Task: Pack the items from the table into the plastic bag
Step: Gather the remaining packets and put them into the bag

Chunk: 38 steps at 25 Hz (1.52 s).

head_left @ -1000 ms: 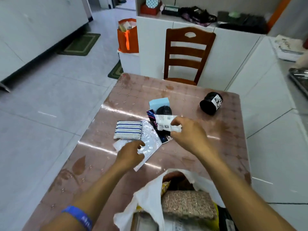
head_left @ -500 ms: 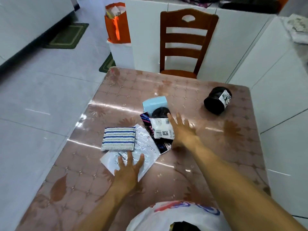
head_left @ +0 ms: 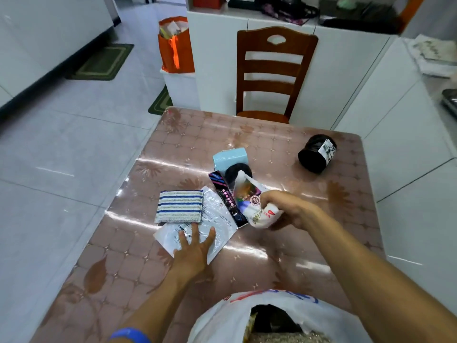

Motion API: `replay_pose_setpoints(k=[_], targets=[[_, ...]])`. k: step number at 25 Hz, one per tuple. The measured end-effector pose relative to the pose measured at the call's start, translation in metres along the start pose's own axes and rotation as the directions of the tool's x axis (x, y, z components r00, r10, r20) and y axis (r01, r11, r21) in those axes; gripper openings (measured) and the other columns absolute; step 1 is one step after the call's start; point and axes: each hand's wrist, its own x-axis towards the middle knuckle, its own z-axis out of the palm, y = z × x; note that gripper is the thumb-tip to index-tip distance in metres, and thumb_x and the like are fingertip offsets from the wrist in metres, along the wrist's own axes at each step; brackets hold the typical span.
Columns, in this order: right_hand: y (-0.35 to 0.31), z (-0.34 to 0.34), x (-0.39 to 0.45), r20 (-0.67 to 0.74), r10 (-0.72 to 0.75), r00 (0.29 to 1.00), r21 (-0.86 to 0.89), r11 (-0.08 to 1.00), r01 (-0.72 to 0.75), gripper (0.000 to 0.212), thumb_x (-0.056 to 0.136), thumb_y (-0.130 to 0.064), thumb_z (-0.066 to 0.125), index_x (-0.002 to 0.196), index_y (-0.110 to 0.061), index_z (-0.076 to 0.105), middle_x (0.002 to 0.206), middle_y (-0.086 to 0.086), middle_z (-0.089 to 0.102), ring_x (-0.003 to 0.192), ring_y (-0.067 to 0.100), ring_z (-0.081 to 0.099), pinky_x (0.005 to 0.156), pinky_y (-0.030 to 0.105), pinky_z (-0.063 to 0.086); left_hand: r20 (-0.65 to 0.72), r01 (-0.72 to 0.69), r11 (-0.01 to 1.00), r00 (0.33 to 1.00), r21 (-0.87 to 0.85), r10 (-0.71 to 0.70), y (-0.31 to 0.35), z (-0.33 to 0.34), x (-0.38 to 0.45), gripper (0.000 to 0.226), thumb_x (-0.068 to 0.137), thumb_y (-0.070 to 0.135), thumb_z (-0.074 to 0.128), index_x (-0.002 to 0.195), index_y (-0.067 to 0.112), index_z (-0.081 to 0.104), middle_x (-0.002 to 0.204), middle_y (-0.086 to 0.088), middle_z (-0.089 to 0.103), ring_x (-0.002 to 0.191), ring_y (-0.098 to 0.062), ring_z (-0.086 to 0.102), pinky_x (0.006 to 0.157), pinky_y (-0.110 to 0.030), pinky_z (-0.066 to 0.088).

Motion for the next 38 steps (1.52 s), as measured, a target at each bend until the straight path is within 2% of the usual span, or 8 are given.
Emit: replay_pose_setpoints(k=[4, 11, 15, 18, 23, 28, 34, 38], targets=[[-0.008, -0.001, -0.098, 0.152, -0.116, 0.982, 0.226, 0.971, 0.080, 0.049, 0.067, -0.019, 0.057, 0.112, -0.002, 0.062, 0.101, 0.026, 0.071, 0.085, 0.037, 0.067, 0.077, 0.050, 0.056, -0.003, 0.031, 0.885, 0.999, -0.464, -0.037, 0.015, -0.049, -0.032, 0.072, 0.079, 0.038, 0.073, 0.142, 0.020, 0.042, 0.155, -0.008, 0.032, 0.135, -0.033, 0.038, 0.096, -0.038, 0.044], [0.019, 0.018, -0.261, 0.238, -0.314, 0.919, 0.571, 0.811, 0.129, 0.031, 0.081, -0.015, 0.053, 0.107, 0.000, 0.061, 0.096, 0.024, 0.071, 0.075, 0.034, 0.069, 0.051, 0.039, 0.057, -0.312, -0.074, -0.451, 0.820, -0.890, 0.480, 0.083, -0.145, -0.217, 0.085, 0.074, 0.060, 0.062, 0.141, 0.012, 0.043, 0.139, -0.018, 0.053, 0.126, -0.038, 0.050, 0.104, -0.054, 0.039], [0.064, 0.021, -0.312, -0.156, -0.438, 0.885, 0.086, 0.887, 0.454, 0.018, 0.095, -0.026, 0.054, 0.111, -0.025, 0.061, 0.101, 0.004, 0.073, 0.091, 0.026, 0.069, 0.068, 0.038, 0.058, -0.378, -0.359, -0.135, 0.912, -0.923, 0.159, 0.140, -0.126, -0.282, 0.042, 0.068, 0.007, 0.077, 0.108, 0.010, 0.064, 0.097, -0.009, 0.076, 0.090, -0.027, 0.072, 0.076, -0.036, 0.061], [0.117, 0.002, -0.322, -0.308, -0.557, 0.771, -0.799, 0.591, 0.108, 0.057, 0.082, -0.056, 0.058, 0.133, -0.038, 0.038, 0.131, -0.010, 0.053, 0.122, 0.020, 0.048, 0.099, 0.042, 0.042, -0.484, -0.489, 0.089, 0.872, -0.868, 0.078, 0.156, -0.097, -0.308, 0.038, 0.072, 0.000, 0.078, 0.101, 0.021, 0.065, 0.094, 0.003, 0.076, 0.088, -0.016, 0.073, 0.079, -0.037, 0.059], [0.155, -0.024, -0.325, -0.353, -0.343, 0.870, -0.498, 0.857, 0.136, 0.026, 0.089, -0.020, 0.055, 0.112, -0.032, 0.049, 0.100, 0.005, 0.063, 0.074, 0.020, 0.064, 0.066, 0.037, 0.054, -0.362, -0.638, 0.764, 0.739, -0.103, 0.568, 0.167, -0.035, -0.308, 0.037, 0.079, 0.034, 0.070, 0.111, 0.036, 0.050, 0.100, 0.006, 0.069, 0.092, -0.016, 0.064, 0.066, -0.031, 0.048], [0.134, -0.034, -0.347, -0.310, -0.252, 0.917, 0.311, 0.884, 0.349, 0.016, 0.092, 0.002, 0.048, 0.091, -0.014, 0.053, 0.045, -0.004, 0.039, 0.037, 0.011, 0.024, 0.039, 0.018, 0.020, -0.062, -0.470, 0.838, 0.861, 0.279, 0.504, 0.165, -0.005, -0.288, 0.028, 0.078, 0.028, 0.066, 0.103, 0.022, 0.053, 0.105, -0.008, 0.064, 0.098, -0.034, 0.061, 0.065, -0.035, 0.037], [0.114, -0.024, -0.343, -0.359, -0.372, 0.856, -0.345, 0.905, 0.248, 0.010, 0.094, -0.016, 0.052, 0.091, -0.018, 0.061, 0.069, -0.003, 0.058, 0.057, 0.015, 0.056, 0.057, 0.033, 0.048, -0.796, -0.122, 0.981, 0.573, 0.154, 0.196, 0.098, -0.036, -0.344, 0.054, 0.074, 0.042, 0.069, 0.123, 0.021, 0.060, 0.122, -0.009, 0.059, 0.110, -0.035, 0.053, 0.083, -0.043, 0.037], [0.109, 0.013, -0.332, -0.566, -0.612, 0.552, -0.598, 0.766, 0.237, 0.008, 0.089, -0.020, 0.055, 0.083, -0.025, 0.057, 0.075, -0.005, 0.059, 0.066, 0.016, 0.056, 0.055, 0.029, 0.044, -0.522, -0.062, 0.834, 0.805, -0.548, -0.283, 0.055, -0.047, -0.355, 0.036, 0.081, 0.054, 0.054, 0.083, 0.022, 0.070, 0.074, 0.002, 0.072, 0.069, -0.024, 0.065, 0.066, -0.045, 0.053]])
